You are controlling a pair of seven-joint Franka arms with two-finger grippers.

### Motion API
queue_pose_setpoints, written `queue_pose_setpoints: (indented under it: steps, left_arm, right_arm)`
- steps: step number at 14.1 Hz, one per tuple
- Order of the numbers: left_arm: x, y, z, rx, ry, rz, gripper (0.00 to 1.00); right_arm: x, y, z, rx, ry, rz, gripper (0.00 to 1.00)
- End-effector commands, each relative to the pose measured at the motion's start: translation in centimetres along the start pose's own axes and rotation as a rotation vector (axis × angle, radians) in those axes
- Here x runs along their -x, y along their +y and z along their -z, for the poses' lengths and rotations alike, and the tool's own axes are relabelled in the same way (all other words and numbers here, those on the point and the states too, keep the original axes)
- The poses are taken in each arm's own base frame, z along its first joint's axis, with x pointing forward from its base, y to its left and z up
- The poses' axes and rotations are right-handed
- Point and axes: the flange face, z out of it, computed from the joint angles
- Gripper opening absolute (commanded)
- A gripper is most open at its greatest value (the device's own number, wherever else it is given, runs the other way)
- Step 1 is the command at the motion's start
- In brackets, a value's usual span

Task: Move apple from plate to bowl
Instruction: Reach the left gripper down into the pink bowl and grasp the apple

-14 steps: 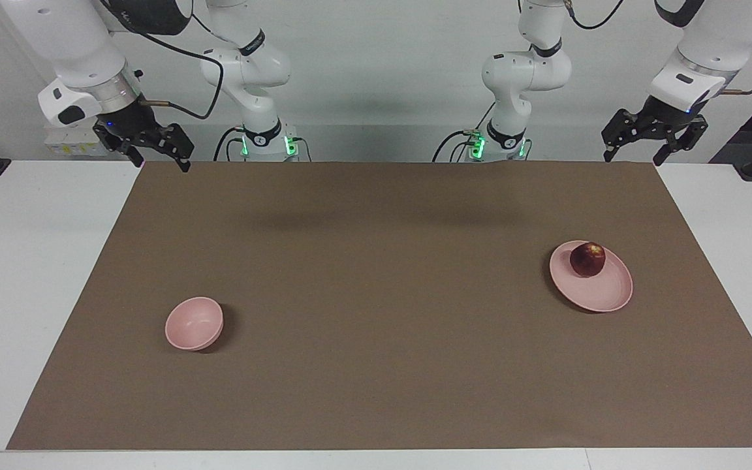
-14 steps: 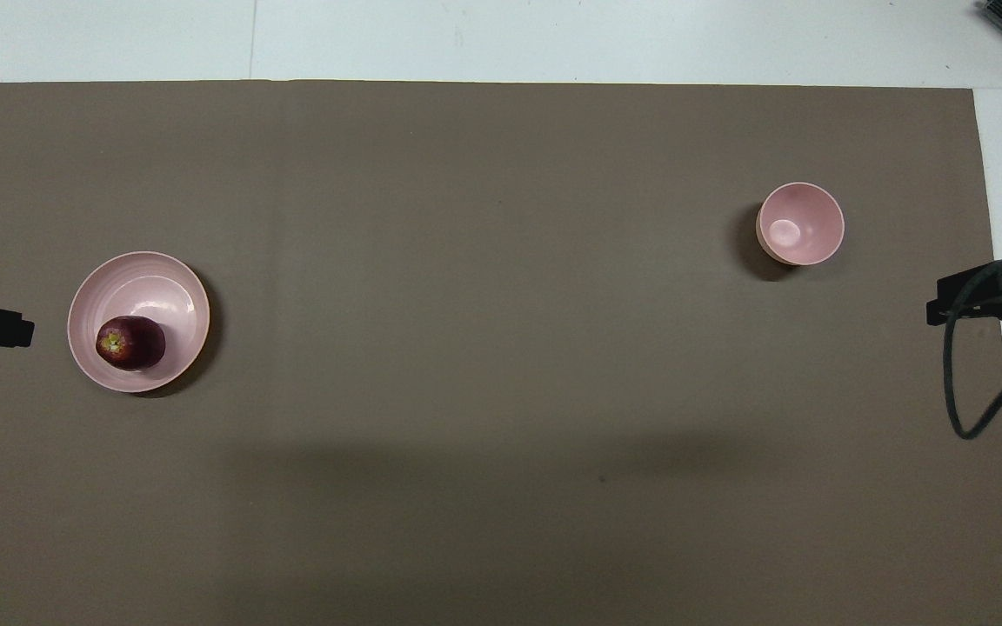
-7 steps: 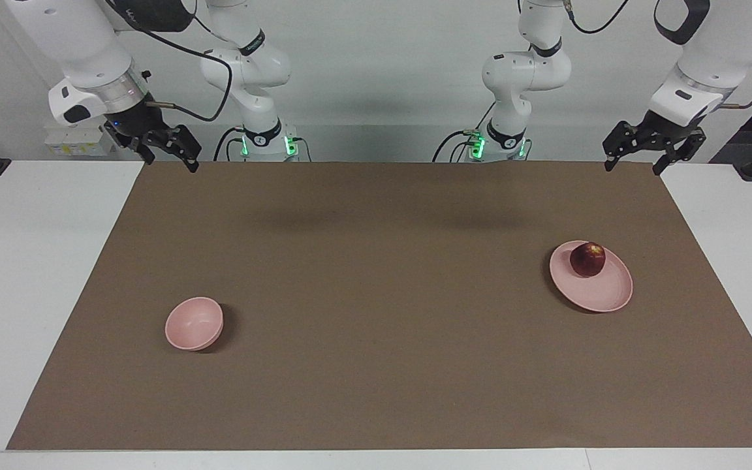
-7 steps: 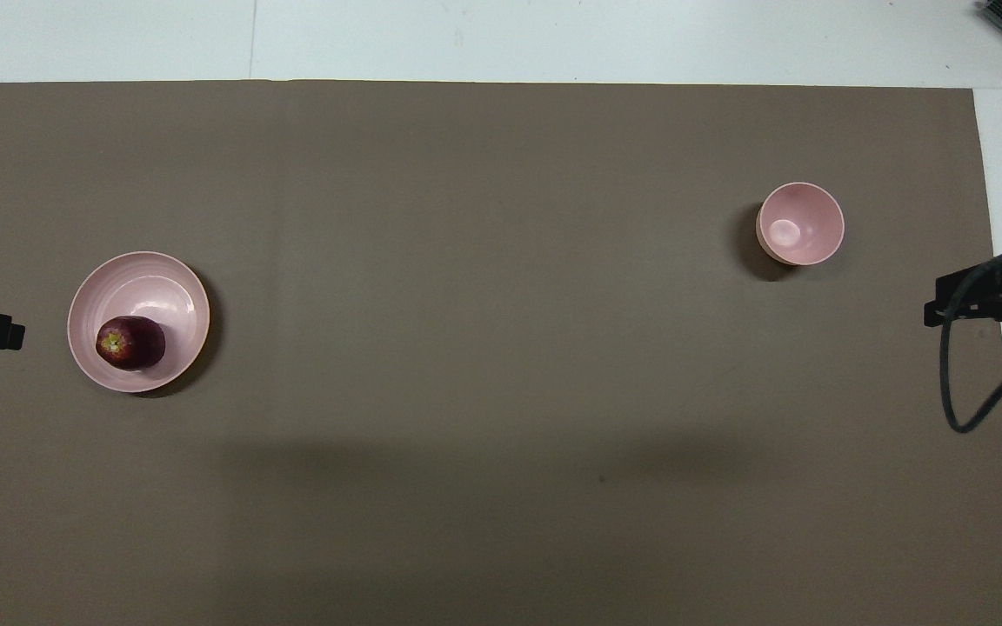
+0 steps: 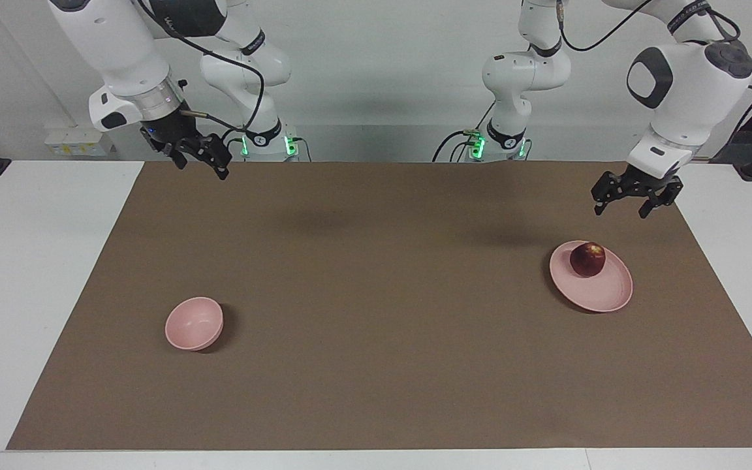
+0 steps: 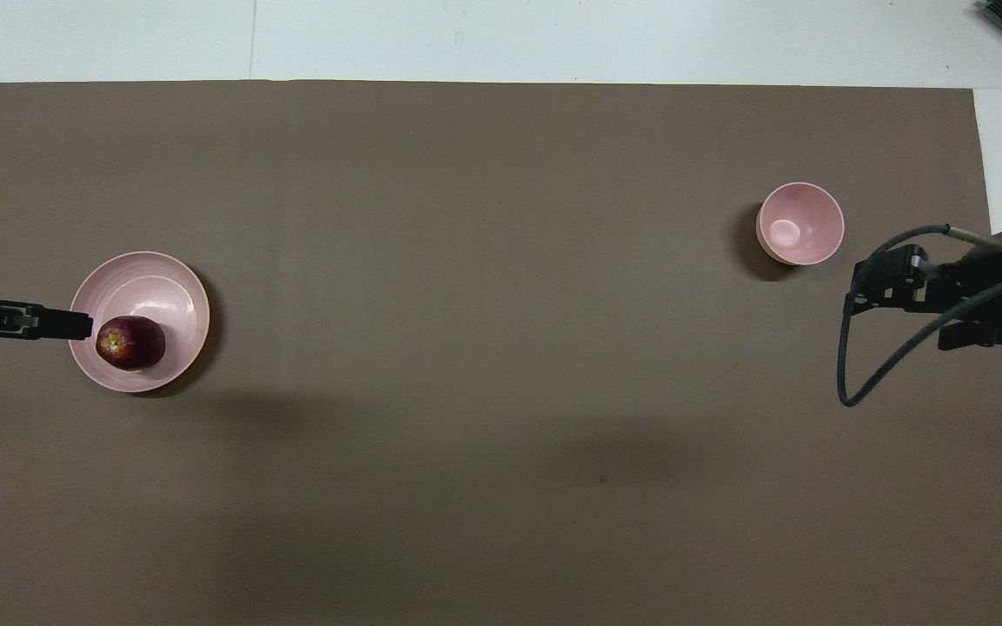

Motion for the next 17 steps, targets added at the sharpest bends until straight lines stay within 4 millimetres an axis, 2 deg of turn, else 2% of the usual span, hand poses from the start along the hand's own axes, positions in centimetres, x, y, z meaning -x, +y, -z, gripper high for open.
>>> queue_pose_setpoints:
  steps: [1, 4, 6, 8, 10, 12, 16, 17]
  left_arm:
    - [0.4, -0.8, -3.0, -0.005, 0.046, 0.002, 1.0]
    - [0.1, -0.8, -6.1, -0.003, 0.031, 0.0, 1.0]
    - [0.1, -0.9, -9.2, -0.003, 0.026, 0.002, 1.0]
    - [0.7, -0.9, -12.3, -0.009, 0.042, 0.005, 1.0]
    - [1.4, -0.9, -14.2, -0.008, 0.033, 0.01, 1.0]
    - [1.9, -2.2, -14.6, -0.01, 0.026, 0.036, 1.0]
    - [2.1, -2.2, -15.1, -0.011, 0.037, 0.069, 1.0]
    - [2.5, -2.0, -16.1, -0.007, 0.021, 0.091, 1.0]
  right_arm:
    - [0.2, 0.3, -0.3, -0.028, 0.009, 0.012, 1.0]
    - [0.3, 0.3, -0.3, -0.027, 0.01, 0.029, 1.0]
    - [0.4, 0.4, -0.5, -0.026, 0.005, 0.031, 1.0]
    - [0.4, 0.4, -0.5, -0.026, 0.005, 0.031, 1.0]
    - [0.4, 0.4, -0.5, -0.026, 0.005, 0.031, 1.0]
    - [0.4, 0.4, -0.6, -0.025, 0.004, 0.03, 1.0]
    - [0.4, 0.3, -0.5, -0.027, 0.008, 0.025, 1.0]
    - [0.5, 0.4, -0.6, -0.026, 0.007, 0.025, 1.0]
